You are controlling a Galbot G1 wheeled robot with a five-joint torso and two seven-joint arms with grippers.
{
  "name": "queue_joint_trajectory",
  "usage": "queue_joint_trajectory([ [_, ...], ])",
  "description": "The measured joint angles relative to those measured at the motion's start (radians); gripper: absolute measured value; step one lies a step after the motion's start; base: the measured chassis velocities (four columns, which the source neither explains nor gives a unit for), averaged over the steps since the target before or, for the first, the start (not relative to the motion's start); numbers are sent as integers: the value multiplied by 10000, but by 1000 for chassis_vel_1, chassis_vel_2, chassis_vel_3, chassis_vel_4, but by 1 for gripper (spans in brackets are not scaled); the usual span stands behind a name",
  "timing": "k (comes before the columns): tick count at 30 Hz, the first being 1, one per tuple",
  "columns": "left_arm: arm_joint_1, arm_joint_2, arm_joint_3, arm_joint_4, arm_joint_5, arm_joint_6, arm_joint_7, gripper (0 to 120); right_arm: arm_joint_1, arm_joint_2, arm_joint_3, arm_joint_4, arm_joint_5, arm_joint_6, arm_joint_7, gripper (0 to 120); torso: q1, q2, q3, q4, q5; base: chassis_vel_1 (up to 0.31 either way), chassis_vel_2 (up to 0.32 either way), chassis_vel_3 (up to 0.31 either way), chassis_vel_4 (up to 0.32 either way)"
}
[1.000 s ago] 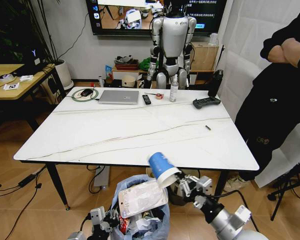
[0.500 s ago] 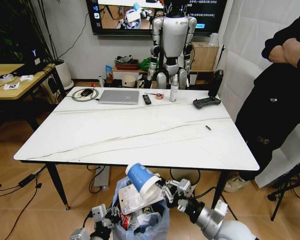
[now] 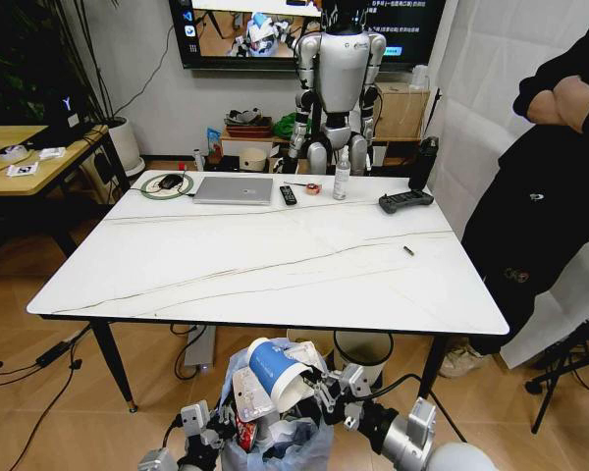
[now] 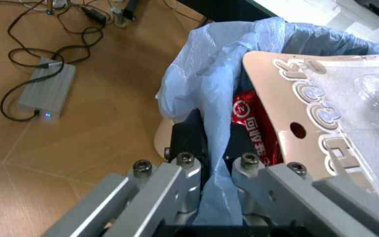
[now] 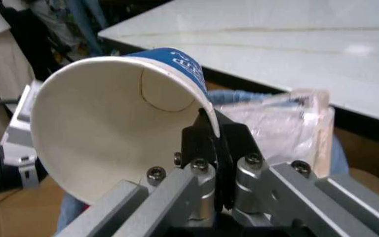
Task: Pick up the trash bin and place the trash from the table into it.
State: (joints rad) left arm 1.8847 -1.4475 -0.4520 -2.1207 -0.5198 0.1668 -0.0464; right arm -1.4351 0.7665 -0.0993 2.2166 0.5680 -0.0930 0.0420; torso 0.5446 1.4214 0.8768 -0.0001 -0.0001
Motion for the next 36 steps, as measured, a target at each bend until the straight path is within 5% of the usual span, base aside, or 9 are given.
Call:
queue_joint_trajectory([
  [36, -59, -71, 100, -128, 78, 23, -34, 0, -442, 503, -601, -822, -1836, 639, -141, 0, 0, 0, 0, 1, 1, 0, 0, 0, 0],
])
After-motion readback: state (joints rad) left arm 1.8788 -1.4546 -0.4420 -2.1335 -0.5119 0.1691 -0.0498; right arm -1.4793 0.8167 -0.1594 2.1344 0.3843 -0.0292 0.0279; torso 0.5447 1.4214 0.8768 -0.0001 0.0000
